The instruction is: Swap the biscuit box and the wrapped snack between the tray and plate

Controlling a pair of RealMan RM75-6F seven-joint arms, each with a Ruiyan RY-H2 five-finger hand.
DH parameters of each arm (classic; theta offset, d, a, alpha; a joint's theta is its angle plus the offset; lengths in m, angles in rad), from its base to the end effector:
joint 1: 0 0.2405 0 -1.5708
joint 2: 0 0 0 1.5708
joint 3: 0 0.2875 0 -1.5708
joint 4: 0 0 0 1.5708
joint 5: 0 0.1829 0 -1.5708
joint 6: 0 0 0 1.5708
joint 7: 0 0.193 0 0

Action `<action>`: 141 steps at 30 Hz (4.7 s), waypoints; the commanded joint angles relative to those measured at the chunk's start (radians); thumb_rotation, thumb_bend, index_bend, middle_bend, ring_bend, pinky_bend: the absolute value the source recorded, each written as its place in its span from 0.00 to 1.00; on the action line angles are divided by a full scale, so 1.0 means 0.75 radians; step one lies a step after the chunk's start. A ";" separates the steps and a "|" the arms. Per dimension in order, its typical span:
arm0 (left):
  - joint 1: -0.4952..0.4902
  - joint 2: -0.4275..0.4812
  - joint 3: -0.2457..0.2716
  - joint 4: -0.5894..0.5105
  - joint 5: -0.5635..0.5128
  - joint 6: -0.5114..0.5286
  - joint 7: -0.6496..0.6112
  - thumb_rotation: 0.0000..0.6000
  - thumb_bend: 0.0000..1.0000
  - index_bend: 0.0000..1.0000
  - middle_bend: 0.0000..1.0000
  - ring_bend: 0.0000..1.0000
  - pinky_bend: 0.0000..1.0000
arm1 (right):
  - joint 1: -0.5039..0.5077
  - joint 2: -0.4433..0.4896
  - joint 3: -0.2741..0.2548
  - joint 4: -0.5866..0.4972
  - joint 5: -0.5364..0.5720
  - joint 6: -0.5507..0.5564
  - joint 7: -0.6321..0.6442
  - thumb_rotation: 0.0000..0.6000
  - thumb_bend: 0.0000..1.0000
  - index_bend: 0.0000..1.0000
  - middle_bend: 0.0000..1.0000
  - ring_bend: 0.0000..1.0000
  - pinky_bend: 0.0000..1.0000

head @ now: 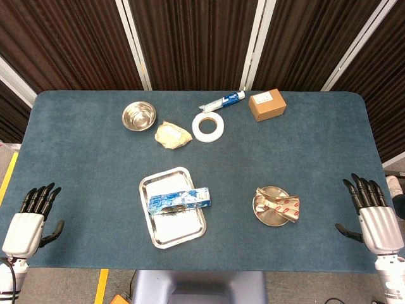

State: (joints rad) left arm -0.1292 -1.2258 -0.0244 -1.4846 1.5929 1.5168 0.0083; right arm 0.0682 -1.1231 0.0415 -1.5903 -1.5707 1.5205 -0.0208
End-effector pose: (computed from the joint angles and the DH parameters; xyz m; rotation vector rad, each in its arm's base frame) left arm -0.3176 0.2402 0.1648 -1.4900 -0.8098 -0.9681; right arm -0.3212 -0.2230 0.1971 1.4312 -0.8353 0.9191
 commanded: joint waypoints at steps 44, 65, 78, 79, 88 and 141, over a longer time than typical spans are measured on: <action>-0.667 -0.699 -0.174 0.157 -0.254 -0.767 0.226 1.00 0.37 0.00 0.00 0.00 0.14 | 0.010 0.162 -0.060 0.011 -0.079 -0.028 0.357 1.00 0.14 0.00 0.00 0.00 0.00; -0.717 -0.732 -0.170 0.295 -0.253 -0.715 0.143 1.00 0.37 0.34 0.40 0.35 0.38 | 0.008 0.161 -0.046 0.005 -0.042 -0.032 0.349 1.00 0.14 0.00 0.00 0.00 0.00; -0.808 -0.865 -0.237 0.519 -0.092 -0.513 -0.101 1.00 0.47 0.79 0.93 0.83 0.85 | 0.013 0.175 -0.031 0.004 -0.009 -0.047 0.386 1.00 0.14 0.00 0.00 0.00 0.00; -0.830 -0.877 -0.253 0.542 -0.093 -0.521 -0.110 1.00 0.47 0.79 0.93 0.83 0.85 | 0.013 0.178 -0.029 0.005 -0.003 -0.048 0.395 1.00 0.14 0.00 0.00 0.00 0.00; -1.111 -1.101 -0.401 0.939 -0.113 -0.618 -0.259 1.00 0.47 0.78 0.92 0.83 0.84 | 0.027 0.202 -0.007 0.026 0.053 -0.094 0.484 1.00 0.14 0.00 0.00 0.00 0.00; -0.585 -0.427 0.214 0.364 0.016 0.037 -0.324 1.00 0.37 0.00 0.00 0.00 0.00 | 0.260 -0.277 0.011 0.012 0.194 -0.497 -0.191 1.00 0.18 0.31 0.20 0.09 0.31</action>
State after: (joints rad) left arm -0.6073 -1.5872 0.1066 -1.1777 1.5829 1.5118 -0.2581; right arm 0.2481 -1.2928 0.0354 -1.5759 -1.4661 1.1674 -0.1131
